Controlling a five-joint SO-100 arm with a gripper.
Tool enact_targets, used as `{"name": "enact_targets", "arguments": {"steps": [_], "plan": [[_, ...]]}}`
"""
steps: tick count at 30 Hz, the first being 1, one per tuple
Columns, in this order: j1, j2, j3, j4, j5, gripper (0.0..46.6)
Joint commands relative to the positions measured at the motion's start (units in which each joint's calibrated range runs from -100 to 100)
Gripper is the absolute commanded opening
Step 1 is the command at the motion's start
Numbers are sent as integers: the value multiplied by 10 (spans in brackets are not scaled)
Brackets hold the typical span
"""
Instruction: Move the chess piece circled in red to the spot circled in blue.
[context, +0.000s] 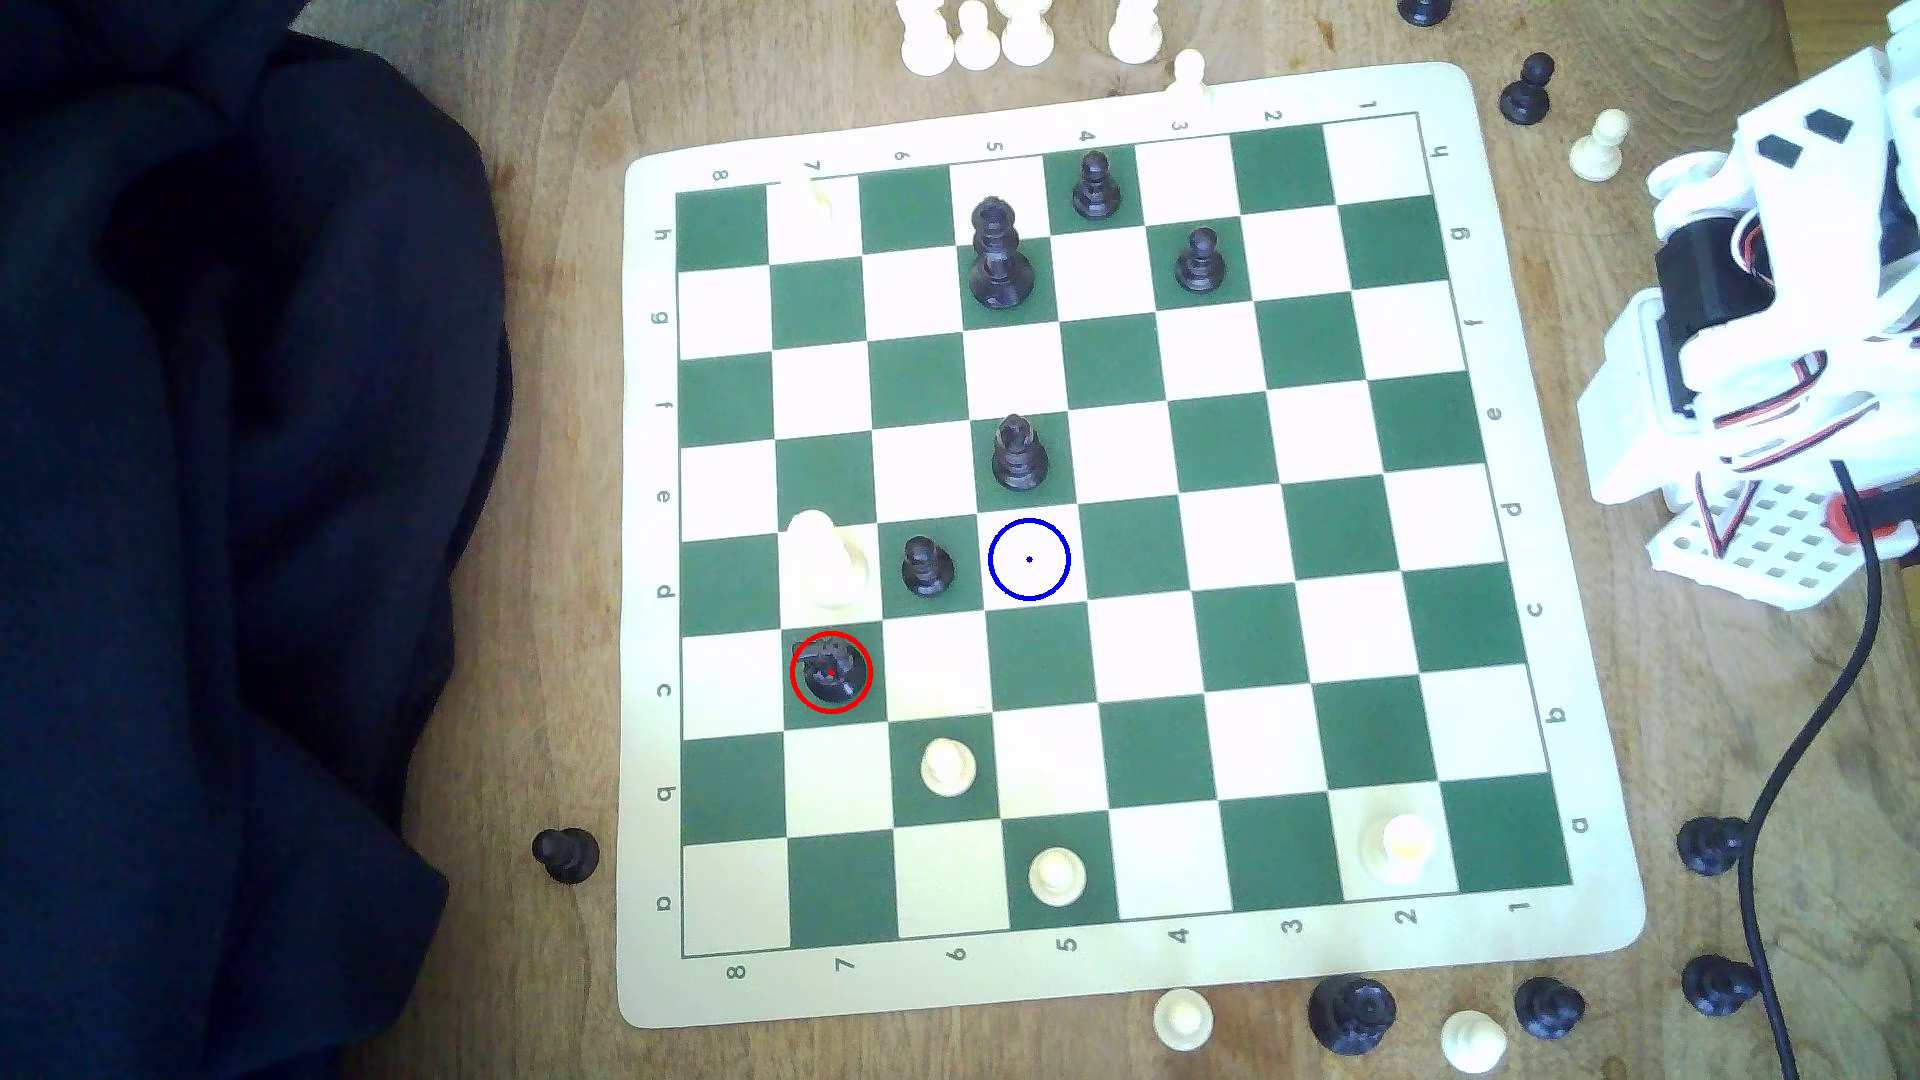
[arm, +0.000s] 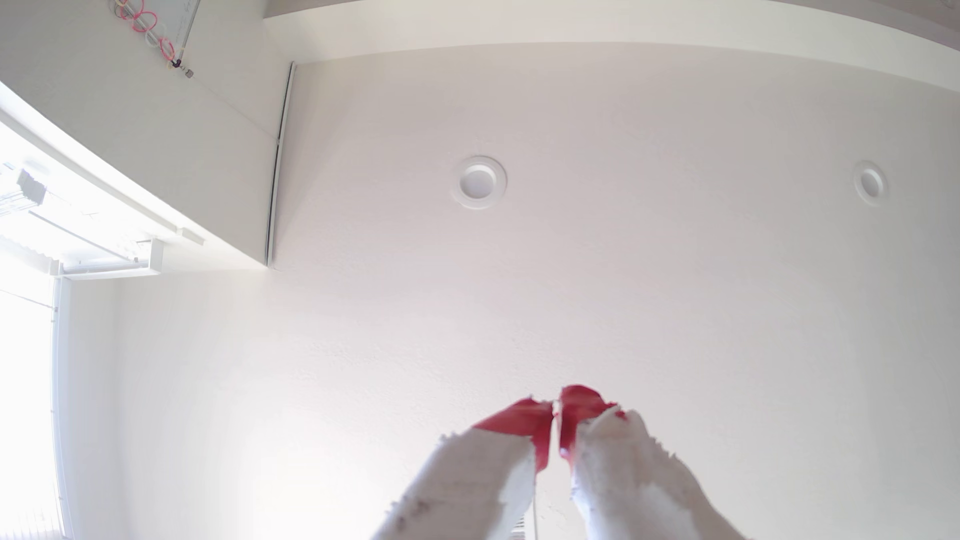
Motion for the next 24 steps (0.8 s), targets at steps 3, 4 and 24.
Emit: {"name": "enact_targets", "arguments": {"steps": [3, 4, 24], "plan": [[-25, -3, 11, -9, 2, 2], [-25, -3, 11, -5, 2, 2], [-21, -3, -86, 909, -2, 7]]}}
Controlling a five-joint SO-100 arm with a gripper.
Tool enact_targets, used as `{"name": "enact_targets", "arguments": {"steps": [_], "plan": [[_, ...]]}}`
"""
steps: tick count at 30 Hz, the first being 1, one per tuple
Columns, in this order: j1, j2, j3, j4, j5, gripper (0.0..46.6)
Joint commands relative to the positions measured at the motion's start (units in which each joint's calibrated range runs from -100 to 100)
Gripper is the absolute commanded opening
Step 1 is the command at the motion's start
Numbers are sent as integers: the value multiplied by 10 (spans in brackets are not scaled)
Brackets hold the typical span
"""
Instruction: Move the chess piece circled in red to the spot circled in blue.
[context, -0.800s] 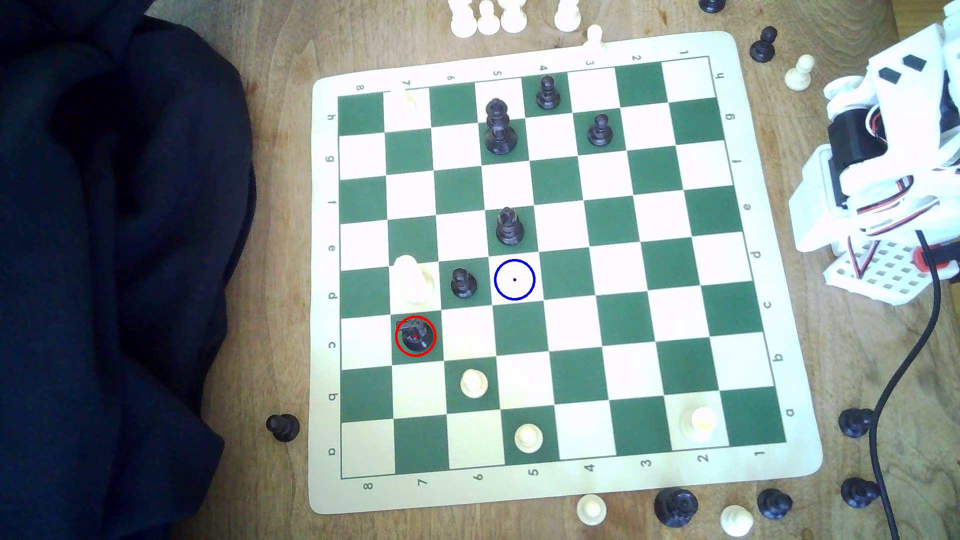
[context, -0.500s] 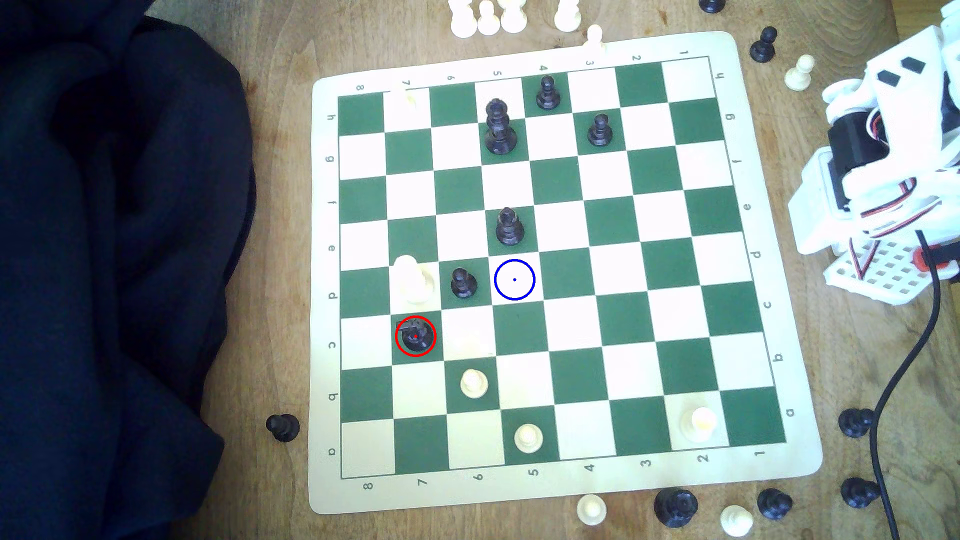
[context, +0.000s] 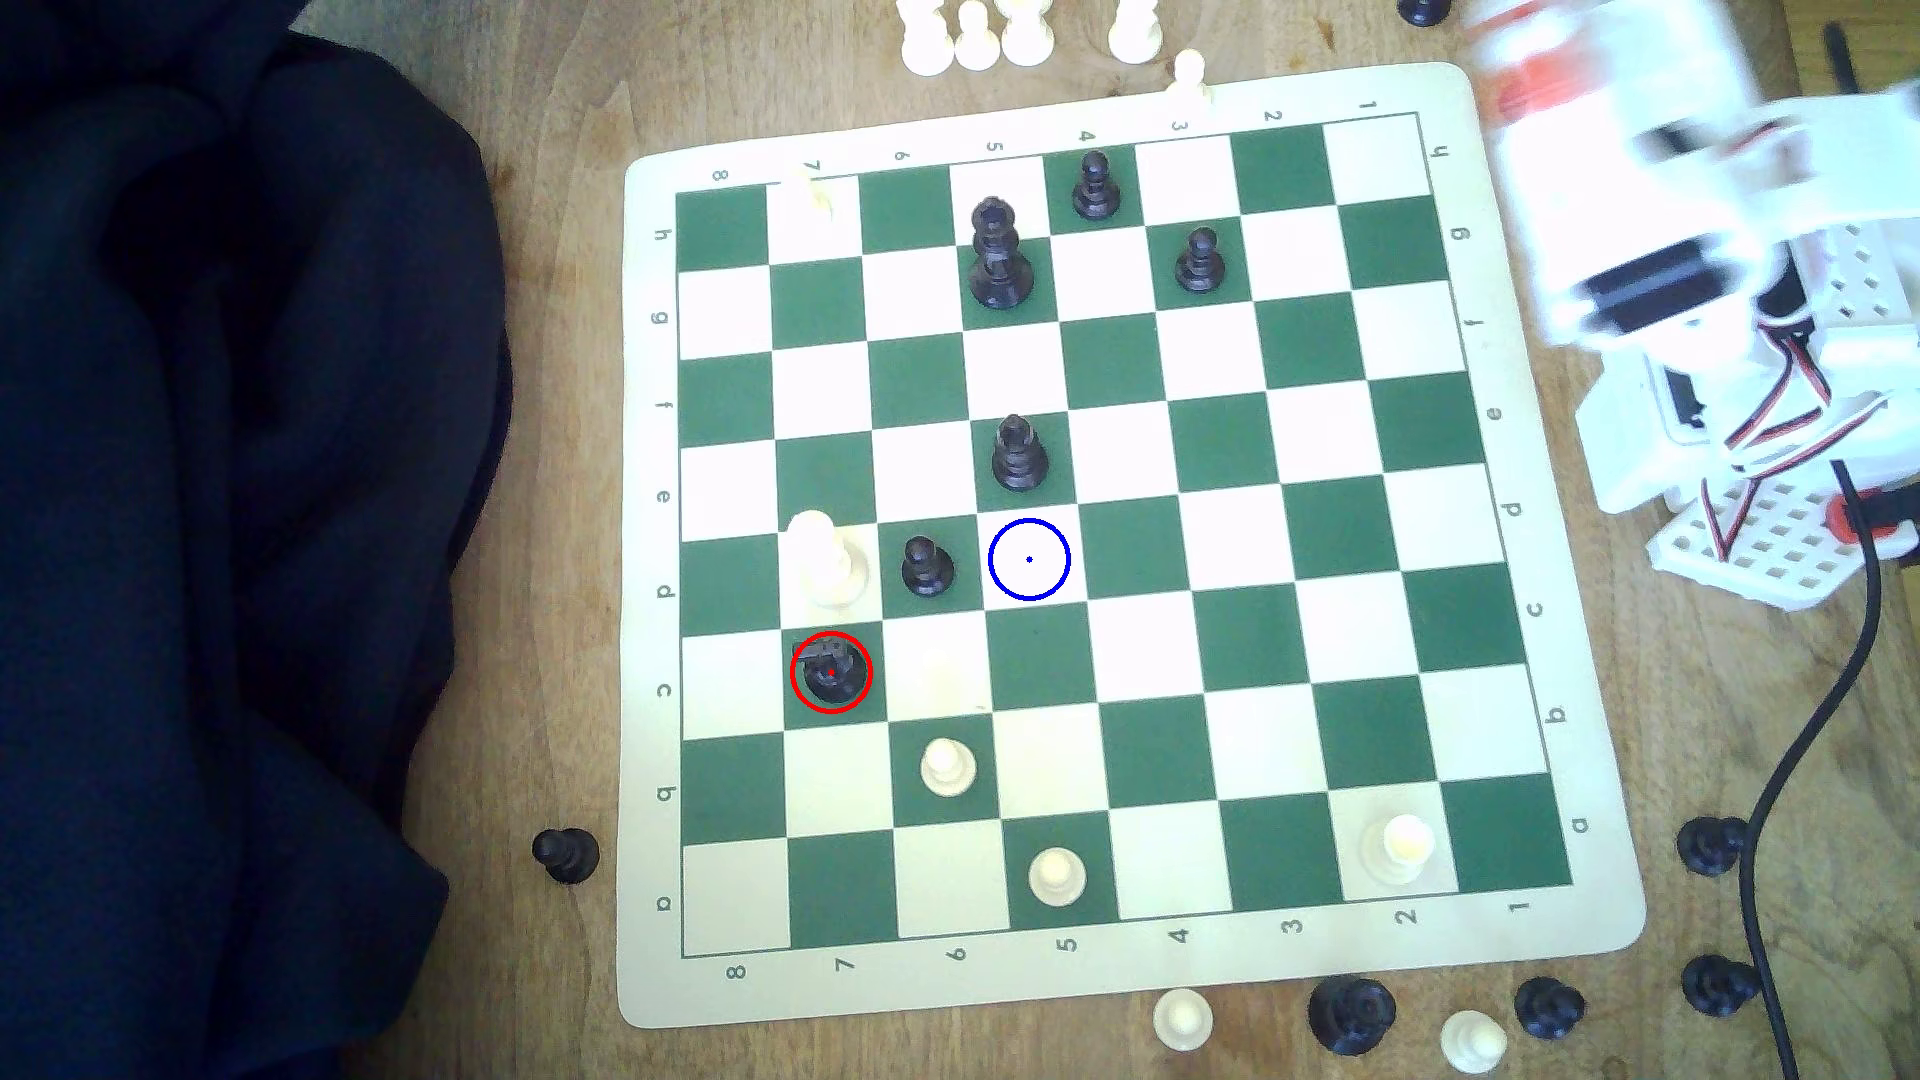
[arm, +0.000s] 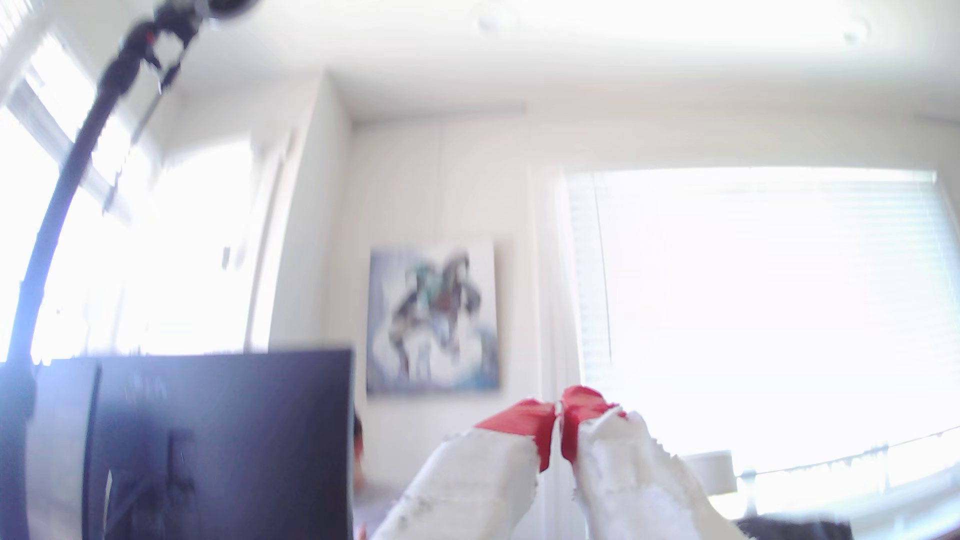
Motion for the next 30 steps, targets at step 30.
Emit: {"name": "enact_targets", "arguments": {"steps": [30], "plan": [[-69, 784, -624, 516, 22, 169]]}}
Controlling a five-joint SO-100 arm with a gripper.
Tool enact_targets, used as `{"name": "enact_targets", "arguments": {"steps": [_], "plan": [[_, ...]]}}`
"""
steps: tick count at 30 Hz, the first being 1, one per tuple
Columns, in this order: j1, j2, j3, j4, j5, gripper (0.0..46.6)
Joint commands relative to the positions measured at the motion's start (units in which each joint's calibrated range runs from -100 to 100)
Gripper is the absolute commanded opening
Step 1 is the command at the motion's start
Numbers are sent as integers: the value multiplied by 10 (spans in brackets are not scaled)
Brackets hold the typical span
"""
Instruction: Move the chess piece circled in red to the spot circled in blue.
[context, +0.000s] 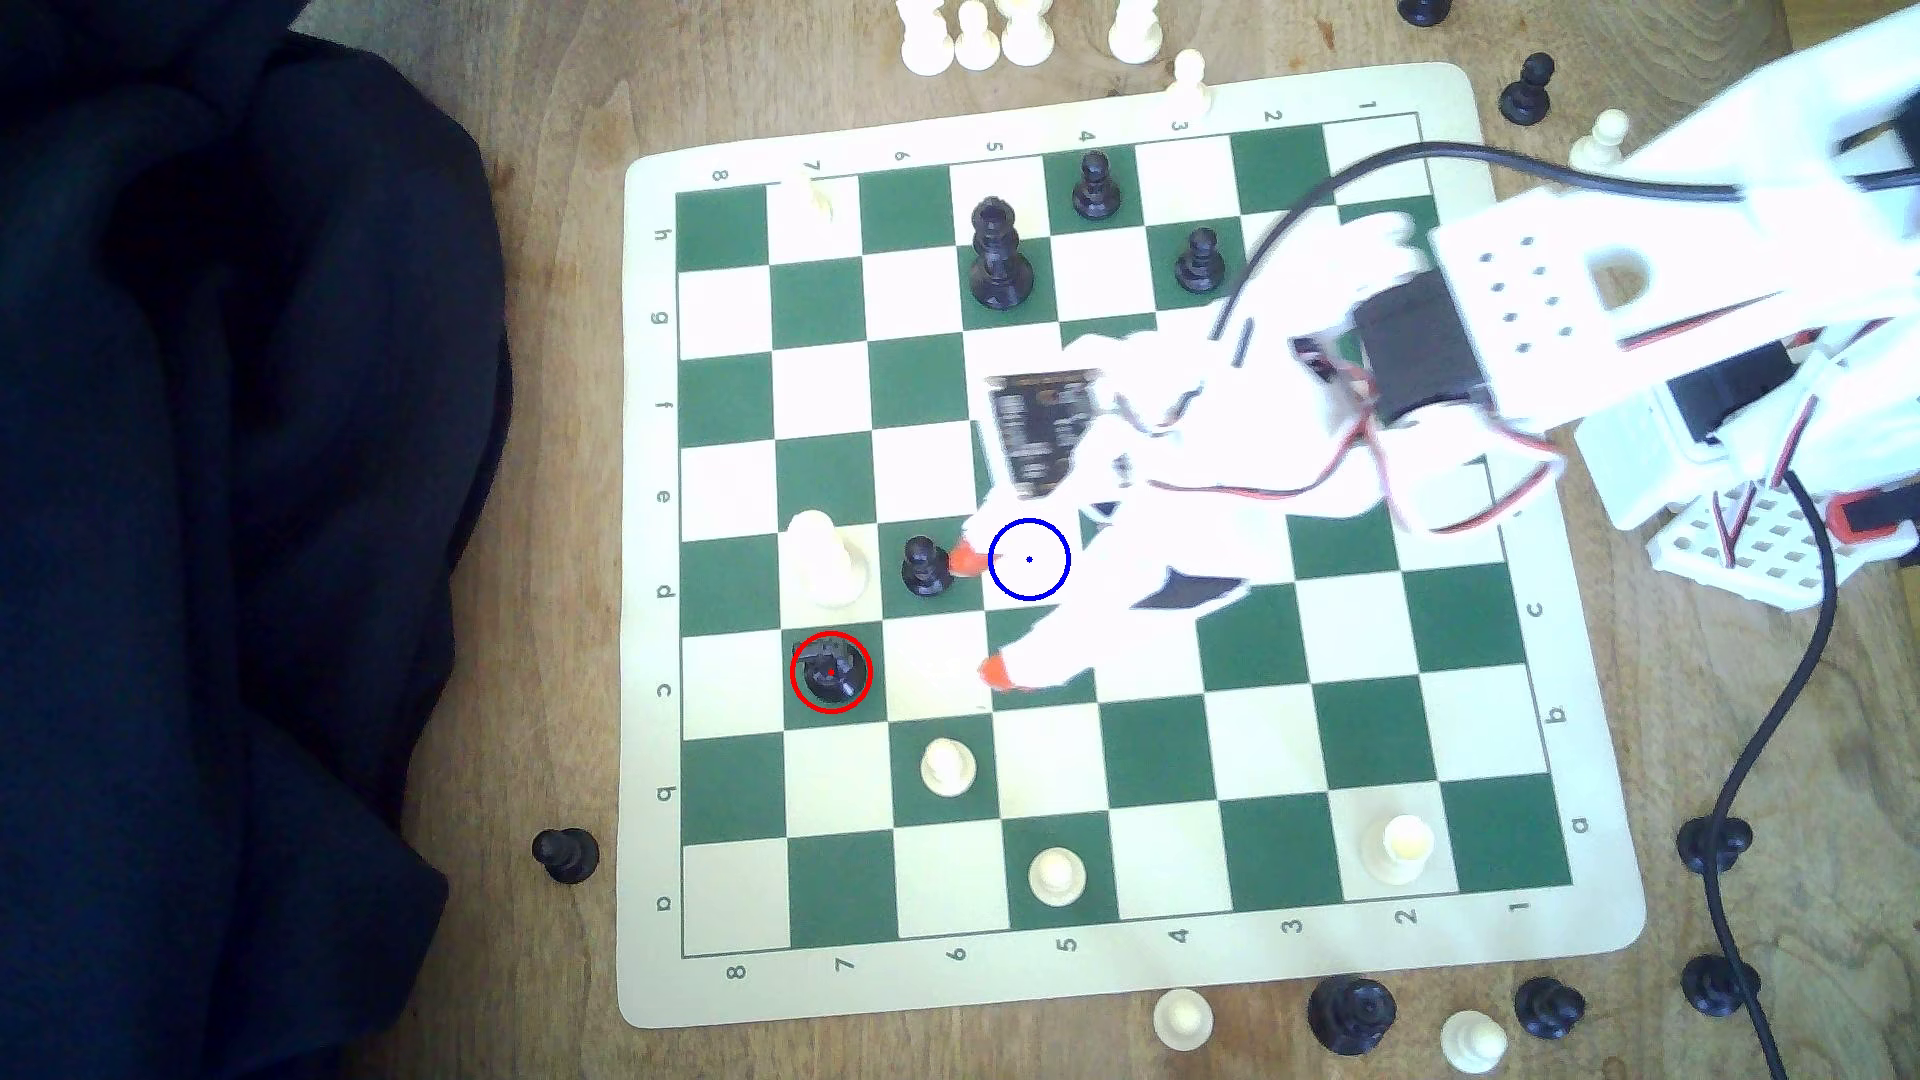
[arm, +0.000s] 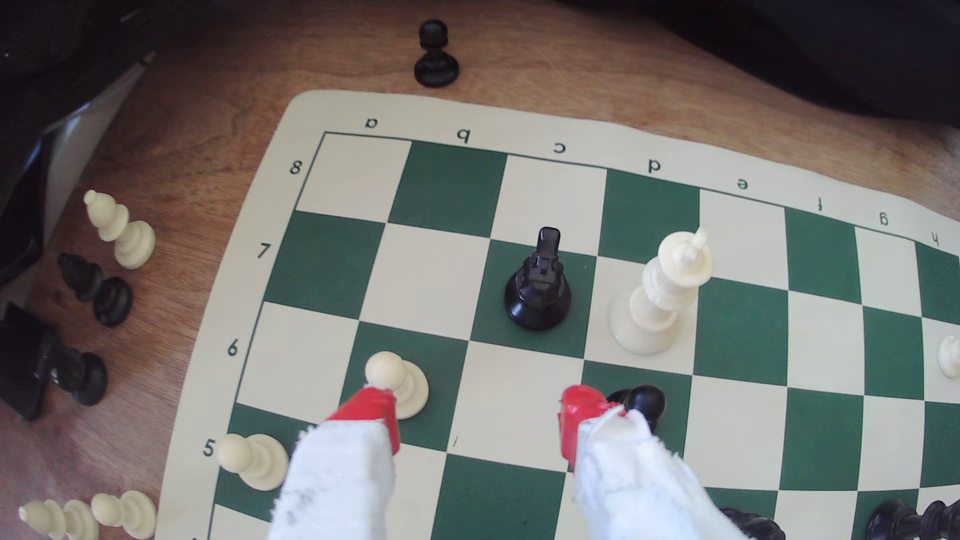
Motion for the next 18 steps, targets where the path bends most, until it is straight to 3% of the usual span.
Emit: {"name": "enact_targets", "arguments": {"steps": [1, 18], "plan": [[12, 42, -95, 1, 9, 168], [11, 177, -215, 3, 8, 136]]}}
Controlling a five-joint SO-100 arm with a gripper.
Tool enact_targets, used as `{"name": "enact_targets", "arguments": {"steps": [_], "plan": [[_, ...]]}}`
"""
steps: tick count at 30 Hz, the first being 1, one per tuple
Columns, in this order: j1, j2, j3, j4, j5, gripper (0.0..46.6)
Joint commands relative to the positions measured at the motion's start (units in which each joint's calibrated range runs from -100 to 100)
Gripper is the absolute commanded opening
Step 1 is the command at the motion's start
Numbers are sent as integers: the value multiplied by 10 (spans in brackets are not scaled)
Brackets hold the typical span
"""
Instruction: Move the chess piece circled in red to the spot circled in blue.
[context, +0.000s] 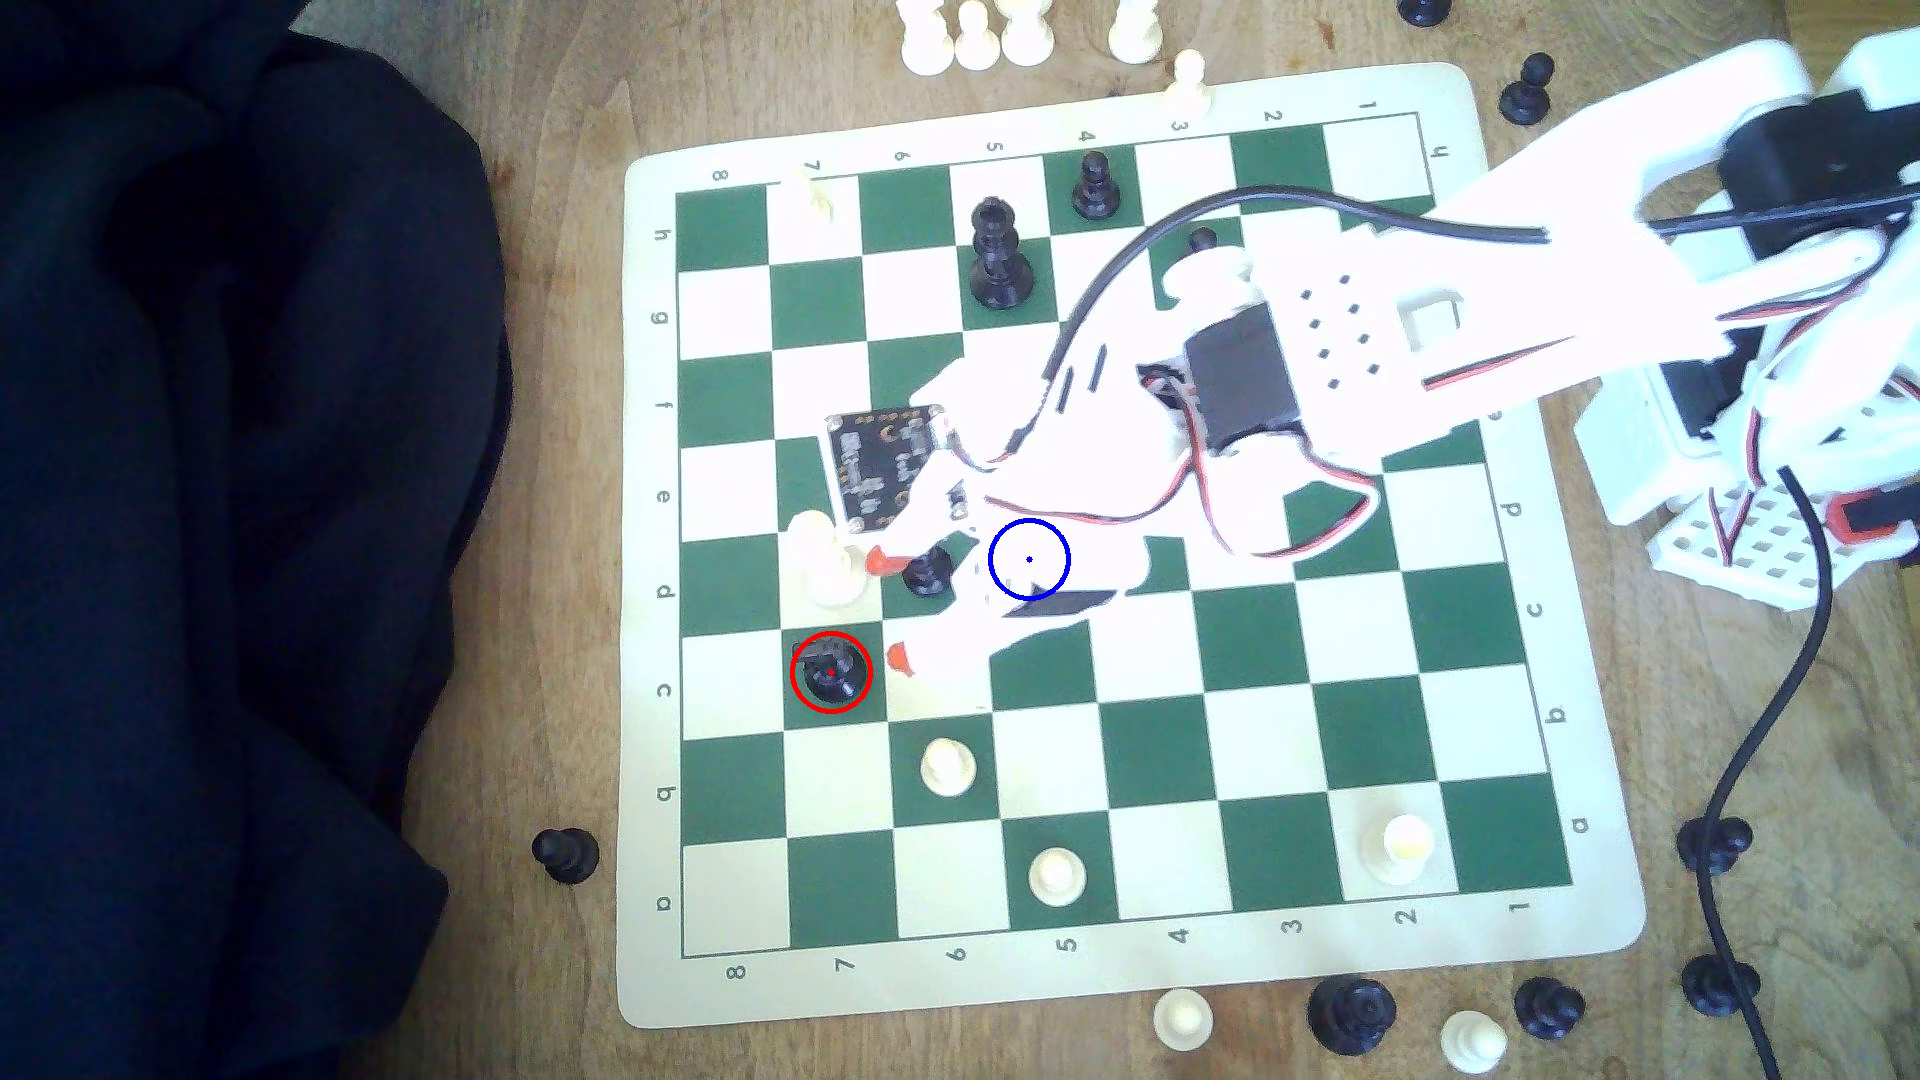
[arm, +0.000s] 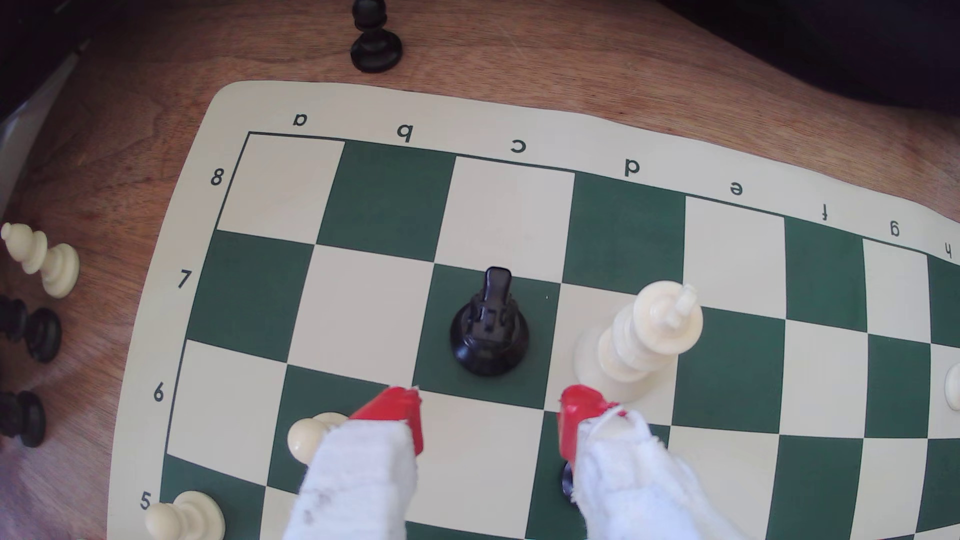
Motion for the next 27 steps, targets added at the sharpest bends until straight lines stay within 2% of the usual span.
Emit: {"name": "enact_targets", "arguments": {"steps": [1, 17, 27], "plan": [[-12, 20, -77, 2, -3, 118], [-14, 100, -145, -9, -3, 114], [-8, 156, -184, -38, 11, 114]]}}
